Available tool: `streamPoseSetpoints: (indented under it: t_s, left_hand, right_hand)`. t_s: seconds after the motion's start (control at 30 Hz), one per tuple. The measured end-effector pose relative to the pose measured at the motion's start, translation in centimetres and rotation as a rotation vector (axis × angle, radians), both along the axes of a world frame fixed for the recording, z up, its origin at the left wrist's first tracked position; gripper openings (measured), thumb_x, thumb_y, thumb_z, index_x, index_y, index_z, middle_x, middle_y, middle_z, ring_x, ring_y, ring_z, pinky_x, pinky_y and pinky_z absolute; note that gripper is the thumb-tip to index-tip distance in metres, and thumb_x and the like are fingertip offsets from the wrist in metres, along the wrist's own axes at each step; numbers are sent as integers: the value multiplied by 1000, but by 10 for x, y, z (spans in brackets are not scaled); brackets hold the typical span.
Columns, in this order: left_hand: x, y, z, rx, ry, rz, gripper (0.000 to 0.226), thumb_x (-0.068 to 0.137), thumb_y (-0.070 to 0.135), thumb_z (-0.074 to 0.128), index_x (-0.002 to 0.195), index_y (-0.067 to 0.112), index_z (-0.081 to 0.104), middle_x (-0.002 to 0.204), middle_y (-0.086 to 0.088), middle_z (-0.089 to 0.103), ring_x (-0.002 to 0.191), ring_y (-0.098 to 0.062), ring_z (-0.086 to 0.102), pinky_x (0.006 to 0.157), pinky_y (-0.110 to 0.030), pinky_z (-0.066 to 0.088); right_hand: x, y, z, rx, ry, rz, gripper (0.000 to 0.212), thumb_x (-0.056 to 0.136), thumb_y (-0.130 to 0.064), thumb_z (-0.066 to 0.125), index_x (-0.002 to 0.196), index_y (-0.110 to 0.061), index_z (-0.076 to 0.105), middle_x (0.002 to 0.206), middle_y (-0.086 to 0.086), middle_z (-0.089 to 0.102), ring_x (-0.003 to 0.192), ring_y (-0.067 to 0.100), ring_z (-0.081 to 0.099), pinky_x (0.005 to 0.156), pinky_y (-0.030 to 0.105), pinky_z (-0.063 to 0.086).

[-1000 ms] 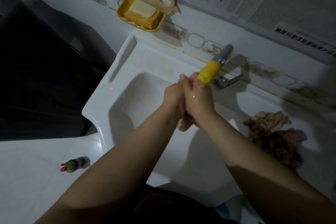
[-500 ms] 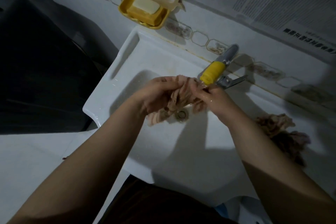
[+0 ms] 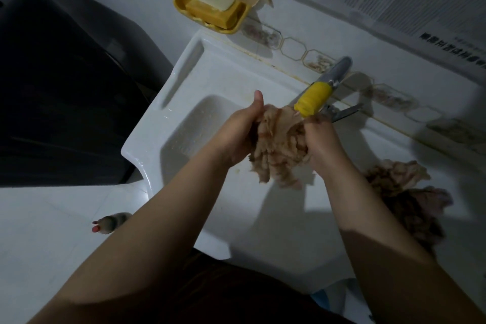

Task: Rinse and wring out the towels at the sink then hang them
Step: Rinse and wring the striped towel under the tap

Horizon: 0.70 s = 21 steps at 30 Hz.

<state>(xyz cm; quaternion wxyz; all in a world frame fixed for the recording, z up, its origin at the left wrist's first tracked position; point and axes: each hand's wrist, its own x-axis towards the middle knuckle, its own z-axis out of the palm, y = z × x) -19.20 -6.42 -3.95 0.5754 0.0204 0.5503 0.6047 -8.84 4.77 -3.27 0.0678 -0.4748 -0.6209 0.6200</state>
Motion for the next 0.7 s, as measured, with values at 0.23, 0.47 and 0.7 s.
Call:
streamPoseSetpoints:
  t_s: [0.23,0.47,0.7]
  left_hand:
    - [8,-2,-2,-66,-11,99,41,103,30,38,101,-2,62,90,-22,65,82,-30,63,75,-36,54]
    - [32,32,-5,-292,-58,242,44,97,48,46,99,9,66,90,-16,70,75,-28,66,71,-38,56]
    - [43,36,-5,-317,-10,254,54,97,46,46,112,-3,61,109,-27,65,95,-40,66,81,-45,55]
  right_hand:
    - [11,-4,-6,135,-8,30,22,96,-20,51,75,-18,54,65,4,57,52,11,52,50,21,39]
    - [-7,-33,-9,583,-180,171,42,94,-50,45,77,-16,59,77,13,67,77,30,62,67,36,47]
    - [-4,-25,-17,685,-264,288,48,101,-40,33,89,-4,63,86,22,67,83,36,63,66,36,42]
